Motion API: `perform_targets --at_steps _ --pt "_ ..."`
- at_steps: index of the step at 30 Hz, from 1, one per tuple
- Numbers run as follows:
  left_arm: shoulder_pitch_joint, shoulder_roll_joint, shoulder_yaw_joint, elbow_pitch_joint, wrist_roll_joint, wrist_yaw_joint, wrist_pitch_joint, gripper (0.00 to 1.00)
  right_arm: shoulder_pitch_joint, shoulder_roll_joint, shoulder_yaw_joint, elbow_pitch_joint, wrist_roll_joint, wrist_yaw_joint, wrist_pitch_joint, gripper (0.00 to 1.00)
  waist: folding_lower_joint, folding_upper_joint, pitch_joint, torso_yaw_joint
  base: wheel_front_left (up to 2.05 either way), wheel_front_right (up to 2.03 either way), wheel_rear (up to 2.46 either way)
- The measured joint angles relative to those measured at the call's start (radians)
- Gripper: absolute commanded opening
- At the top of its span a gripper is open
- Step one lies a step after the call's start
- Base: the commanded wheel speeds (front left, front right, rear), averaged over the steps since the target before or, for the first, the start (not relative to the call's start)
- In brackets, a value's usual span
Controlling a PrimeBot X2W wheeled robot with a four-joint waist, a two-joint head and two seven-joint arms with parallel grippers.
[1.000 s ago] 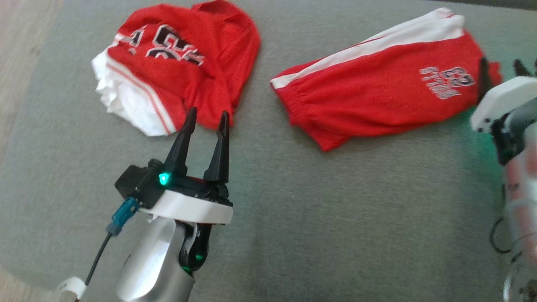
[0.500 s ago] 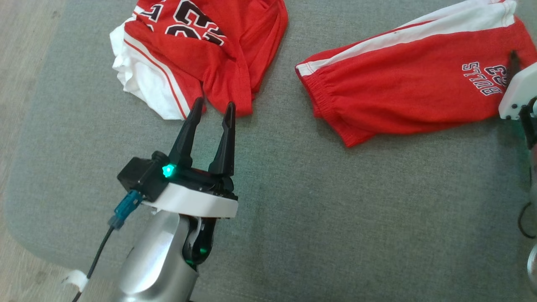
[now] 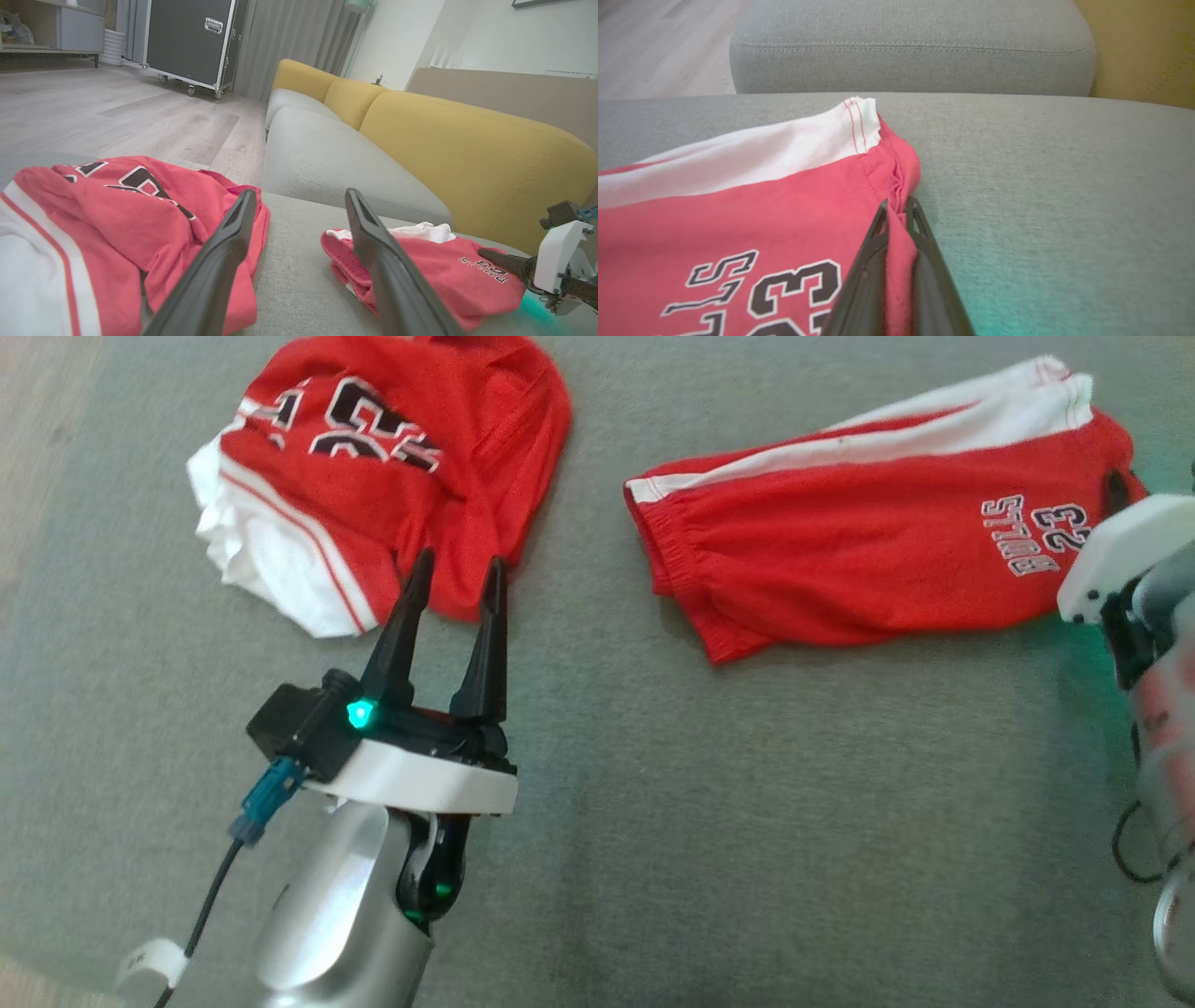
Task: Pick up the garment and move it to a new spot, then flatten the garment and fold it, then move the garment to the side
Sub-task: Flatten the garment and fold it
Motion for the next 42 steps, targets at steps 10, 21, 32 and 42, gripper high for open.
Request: perform_targets --at_steps 10,21,32,42 --pt "0.067 0.001 0.029 0.01 0.026 -0.001 0.0 1.0 0.129 -0.093 -0.023 0.028 0.123 0.0 -0.072 0.0 -0.0002 0.0 -0.104 -0.097 0.0 0.0 0.0" --pt "0.094 0.001 0.045 0.014 0.043 -0.003 0.0 1.0 0.174 -0.147 -0.069 0.03 0.134 0.0 -0.091 0.0 -0.0001 0.0 -0.14 -0.118 0.0 0.0 0.0" --pt "0.127 0.001 0.071 0.021 0.063 -0.01 0.0 1.0 0.175 -0.035 -0.027 0.028 0.135 0.0 -0.156 0.0 -0.0001 0.0 -0.191 -0.123 0.0 0.0 0.0" --pt "0.139 0.001 0.079 0.022 0.063 -0.01 0.0 1.0 0.15 0.119 0.136 -0.011 0.211 0.0 -0.212 0.0 0.0 0.0 -0.241 -0.134 0.0 0.0 0.0"
